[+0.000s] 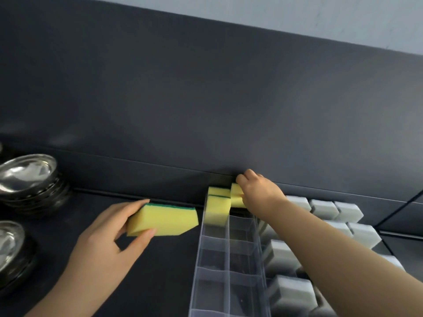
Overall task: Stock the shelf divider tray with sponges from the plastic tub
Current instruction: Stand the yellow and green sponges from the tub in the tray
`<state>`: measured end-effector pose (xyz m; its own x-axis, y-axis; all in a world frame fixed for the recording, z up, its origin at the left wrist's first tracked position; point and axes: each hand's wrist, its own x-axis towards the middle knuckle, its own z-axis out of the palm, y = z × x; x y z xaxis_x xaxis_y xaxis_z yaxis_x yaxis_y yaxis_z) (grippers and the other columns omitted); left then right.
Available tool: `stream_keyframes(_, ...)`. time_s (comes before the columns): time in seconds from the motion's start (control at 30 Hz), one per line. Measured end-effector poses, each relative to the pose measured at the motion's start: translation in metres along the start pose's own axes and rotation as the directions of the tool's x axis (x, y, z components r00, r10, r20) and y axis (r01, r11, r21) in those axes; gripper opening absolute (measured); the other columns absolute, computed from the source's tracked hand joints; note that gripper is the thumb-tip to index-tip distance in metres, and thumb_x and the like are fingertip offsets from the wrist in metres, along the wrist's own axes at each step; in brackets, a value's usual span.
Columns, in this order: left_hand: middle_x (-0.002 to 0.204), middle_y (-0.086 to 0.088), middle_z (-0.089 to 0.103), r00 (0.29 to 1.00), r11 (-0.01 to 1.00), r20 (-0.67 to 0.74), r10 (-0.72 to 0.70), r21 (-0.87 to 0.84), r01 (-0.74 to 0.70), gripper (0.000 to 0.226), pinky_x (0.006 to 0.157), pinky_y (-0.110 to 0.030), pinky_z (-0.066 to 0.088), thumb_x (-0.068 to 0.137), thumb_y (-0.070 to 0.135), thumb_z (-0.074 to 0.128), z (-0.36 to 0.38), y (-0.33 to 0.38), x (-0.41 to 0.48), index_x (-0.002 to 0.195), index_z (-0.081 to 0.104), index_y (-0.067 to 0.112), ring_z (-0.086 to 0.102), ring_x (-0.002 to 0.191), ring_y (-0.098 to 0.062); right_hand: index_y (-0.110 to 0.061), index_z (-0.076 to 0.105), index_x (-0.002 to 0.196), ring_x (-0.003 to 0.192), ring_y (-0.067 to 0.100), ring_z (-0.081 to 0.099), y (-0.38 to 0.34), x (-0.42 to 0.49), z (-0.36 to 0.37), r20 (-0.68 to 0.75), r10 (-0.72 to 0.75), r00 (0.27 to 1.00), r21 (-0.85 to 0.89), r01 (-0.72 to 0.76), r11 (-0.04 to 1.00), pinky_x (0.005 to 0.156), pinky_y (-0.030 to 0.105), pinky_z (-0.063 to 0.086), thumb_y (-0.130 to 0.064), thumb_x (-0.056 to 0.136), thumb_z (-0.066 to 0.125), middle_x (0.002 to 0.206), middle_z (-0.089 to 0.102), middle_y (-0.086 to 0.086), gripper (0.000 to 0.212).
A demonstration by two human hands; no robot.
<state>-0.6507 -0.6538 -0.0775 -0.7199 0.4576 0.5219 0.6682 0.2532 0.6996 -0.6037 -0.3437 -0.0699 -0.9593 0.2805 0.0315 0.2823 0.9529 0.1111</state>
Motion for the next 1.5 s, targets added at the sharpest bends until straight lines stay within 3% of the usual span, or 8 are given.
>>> stream_keyframes(0.17, 0.112, 0.02, 0.057, 0.999, 0.999, 0.017, -0.037, 0.02, 0.036, 0.048, 0.086, -0.011, 0.045, 0.069, 0.031, 0.067, -0.001, 0.007, -0.009, 0.117, 0.061, 0.03, 0.061, 0.099, -0.001, -0.01, 0.045, 0.108, 0.094, 0.031, 0.049, 0.0, -0.003, 0.0, 0.011, 0.012, 1.0, 0.021, -0.012, 1.0, 0.067, 0.036, 0.043, 0.005, 0.077, 0.046, 0.109, 0.045, 0.01, 0.034)
stream_keyframes(0.33, 0.111, 0.023, 0.056, 0.999, 0.999, 0.028, -0.022, 0.03, 0.021, 0.048, 0.084, -0.007, 0.044, 0.068, 0.029, 0.068, -0.001, 0.014, -0.012, 0.116, 0.061, 0.031, 0.06, 0.098, 0.001, -0.012, 0.044, 0.108, 0.096, 0.026, 0.047, -0.002, -0.008, 0.002, 0.001, -0.072, 0.997, -0.234, 0.071, 0.97, 0.059, 0.031, 0.035, 0.001, 0.073, 0.06, 0.109, 0.047, 0.006, 0.04)
stream_keyframes(0.5, 0.11, 0.021, 0.056, 0.999, 1.0, 0.035, 0.018, 0.022, -0.019, 0.048, 0.083, -0.011, 0.046, 0.068, 0.026, 0.069, 0.0, 0.016, -0.011, 0.114, 0.06, 0.033, 0.061, 0.097, -0.001, -0.008, 0.046, 0.113, 0.1, 0.027, 0.046, -0.007, -0.007, 0.001, 0.013, -0.059, 0.998, -0.27, 0.06, 0.961, 0.062, 0.031, 0.036, 0.002, 0.073, 0.063, 0.113, 0.046, 0.009, 0.045)
stream_keyframes(0.77, 0.113, 0.024, 0.055, 0.996, 0.998, 0.079, 0.045, 0.036, -0.047, 0.047, 0.083, -0.012, 0.046, 0.068, 0.032, 0.068, 0.003, 0.023, -0.006, 0.113, 0.057, 0.042, 0.06, 0.097, 0.004, -0.009, 0.047, 0.113, 0.104, 0.029, 0.05, -0.003, -0.007, 0.0, 0.015, 0.011, 1.0, -0.127, -0.009, 0.992, 0.07, 0.035, 0.042, -0.011, 0.087, 0.057, 0.112, 0.052, 0.01, 0.028)
stream_keyframes(0.9, 0.111, 0.027, 0.054, 0.984, 0.989, 0.168, 0.059, 0.126, -0.081, 0.048, 0.077, -0.011, 0.044, 0.072, 0.04, 0.063, 0.009, 0.03, 0.013, 0.119, 0.056, 0.037, 0.052, 0.101, 0.008, -0.012, 0.053, 0.114, 0.102, 0.03, 0.053, 0.016, -0.013, -0.026, -0.129, 0.101, 0.986, 0.216, -0.071, 0.974, 0.079, 0.034, 0.046, -0.024, 0.089, 0.054, 0.11, 0.055, 0.009, 0.027)
stream_keyframes(1.07, 0.113, 0.018, 0.053, 0.948, 0.961, 0.284, 0.147, 0.184, -0.204, 0.048, 0.084, -0.018, 0.038, 0.079, 0.027, 0.071, 0.056, 0.049, 0.062, 0.124, 0.054, 0.027, 0.048, 0.098, 0.002, -0.012, 0.064, 0.106, 0.081, 0.01, 0.052, 0.032, -0.037, -0.052, -0.332, 0.105, 0.937, 0.493, 0.078, 0.866, 0.078, 0.017, 0.039, -0.017, 0.085, 0.064, 0.099, 0.061, 0.002, 0.022)
stream_keyframes(1.27, 0.12, 0.004, 0.053, 0.835, 0.886, 0.541, 0.097, 0.336, -0.32, 0.044, 0.087, -0.034, 0.043, 0.085, 0.031, 0.062, 0.134, 0.067, 0.111, 0.126, 0.044, 0.027, 0.048, 0.11, -0.018, -0.016, 0.064, 0.108, 0.088, 0.003, 0.053, 0.037, -0.069, -0.044, -0.336, 0.089, 0.938, 0.562, 0.124, 0.818, 0.083, 0.018, 0.044, -0.011, 0.085, 0.063, 0.097, 0.055, -0.008, 0.024)
stream_keyframes(1.5, 0.119, -0.003, 0.052, 0.768, 0.833, 0.641, -0.007, 0.429, -0.35, 0.045, 0.077, -0.032, 0.04, 0.084, 0.025, 0.063, 0.176, 0.069, 0.124, 0.126, 0.046, 0.025, 0.052, 0.105, -0.027, -0.02, 0.059, 0.117, 0.096, 0.011, 0.054, 0.052, -0.085, -0.026, -0.26, 0.105, 0.96, 0.49, 0.037, 0.871, 0.086, 0.024, 0.043, -0.02, 0.089, 0.057, 0.113, 0.056, -0.006, 0.028)
